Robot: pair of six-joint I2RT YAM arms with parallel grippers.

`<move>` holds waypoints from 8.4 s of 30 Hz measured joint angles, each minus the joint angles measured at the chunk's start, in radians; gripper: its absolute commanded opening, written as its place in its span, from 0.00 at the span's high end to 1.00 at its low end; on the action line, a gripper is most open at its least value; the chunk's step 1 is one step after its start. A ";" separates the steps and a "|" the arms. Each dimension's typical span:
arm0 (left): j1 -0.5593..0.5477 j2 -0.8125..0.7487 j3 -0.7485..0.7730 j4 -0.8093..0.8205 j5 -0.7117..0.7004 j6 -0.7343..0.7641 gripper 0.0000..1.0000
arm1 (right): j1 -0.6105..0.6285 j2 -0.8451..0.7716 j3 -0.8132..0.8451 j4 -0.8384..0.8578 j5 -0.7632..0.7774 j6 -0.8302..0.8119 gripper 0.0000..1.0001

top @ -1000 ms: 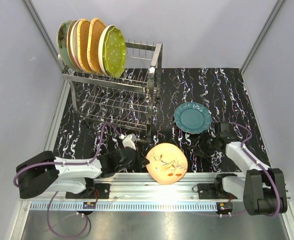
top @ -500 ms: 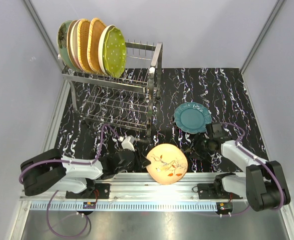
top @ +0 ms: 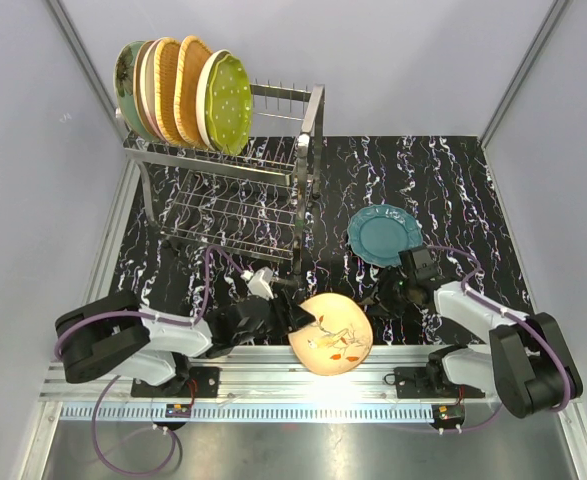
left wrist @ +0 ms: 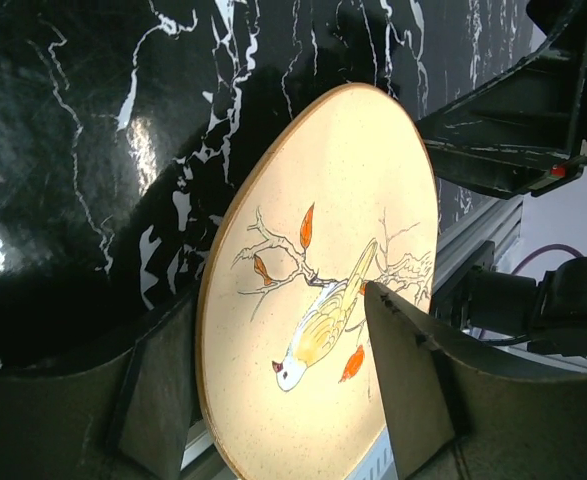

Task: Load the plates into the dish rack
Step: Insert the plate into the dish rack

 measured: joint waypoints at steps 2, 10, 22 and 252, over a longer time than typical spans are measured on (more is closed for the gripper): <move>0.004 0.022 0.000 0.026 0.003 -0.004 0.42 | 0.004 0.006 0.000 0.018 0.005 0.013 0.52; 0.008 0.060 -0.004 0.050 0.047 -0.003 0.69 | 0.014 0.065 0.033 0.053 0.012 0.032 0.52; 0.003 0.025 -0.004 0.032 0.107 -0.010 1.00 | 0.027 0.090 0.086 0.019 0.015 0.014 0.41; 0.405 0.139 1.578 -0.794 -0.671 1.521 0.72 | 0.137 0.107 0.785 -0.115 -0.103 -0.358 0.46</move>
